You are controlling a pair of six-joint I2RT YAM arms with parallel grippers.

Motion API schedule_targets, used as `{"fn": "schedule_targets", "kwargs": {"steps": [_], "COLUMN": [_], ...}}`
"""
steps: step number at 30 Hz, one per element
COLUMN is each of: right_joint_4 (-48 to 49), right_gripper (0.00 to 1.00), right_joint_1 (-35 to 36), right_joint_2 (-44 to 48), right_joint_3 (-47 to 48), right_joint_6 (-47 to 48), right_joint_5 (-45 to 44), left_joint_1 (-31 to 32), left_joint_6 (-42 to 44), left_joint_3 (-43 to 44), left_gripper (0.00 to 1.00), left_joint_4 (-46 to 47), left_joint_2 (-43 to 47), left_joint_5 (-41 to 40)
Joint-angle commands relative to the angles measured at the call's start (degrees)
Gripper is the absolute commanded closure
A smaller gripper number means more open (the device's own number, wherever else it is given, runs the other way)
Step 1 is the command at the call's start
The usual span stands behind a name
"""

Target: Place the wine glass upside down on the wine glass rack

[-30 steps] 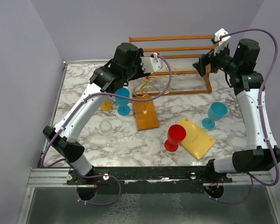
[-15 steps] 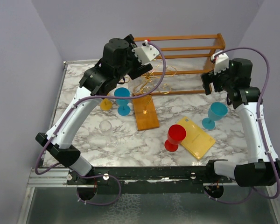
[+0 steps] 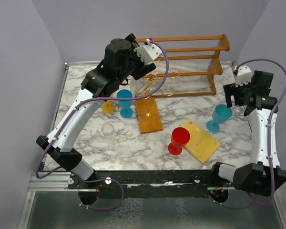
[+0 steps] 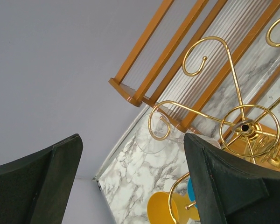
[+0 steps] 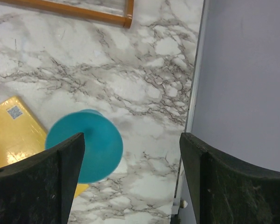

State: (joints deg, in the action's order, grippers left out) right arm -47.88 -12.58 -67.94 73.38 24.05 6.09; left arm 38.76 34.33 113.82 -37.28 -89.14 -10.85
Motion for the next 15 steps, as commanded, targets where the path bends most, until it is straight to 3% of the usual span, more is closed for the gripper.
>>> {"fn": "schedule_targets", "kwargs": {"steps": [1, 15], "right_joint_4": [-4.45, -4.07], "right_gripper": [0.2, 0.44], "right_joint_1": [-3.47, -7.28], "right_joint_2": [-0.93, -4.48], "right_joint_3": [-1.18, -6.35], "right_joint_6": [4.39, 6.44], "right_joint_5": [6.42, 10.92], "left_joint_1": [0.26, 0.25], "left_joint_6": [0.39, 2.05], "left_joint_3": [-0.66, -1.65], "left_gripper": [0.07, 0.07], "left_joint_4": [2.19, 1.37], "left_joint_2": [1.81, 1.42], "left_joint_5": [-2.06, -3.51]}}
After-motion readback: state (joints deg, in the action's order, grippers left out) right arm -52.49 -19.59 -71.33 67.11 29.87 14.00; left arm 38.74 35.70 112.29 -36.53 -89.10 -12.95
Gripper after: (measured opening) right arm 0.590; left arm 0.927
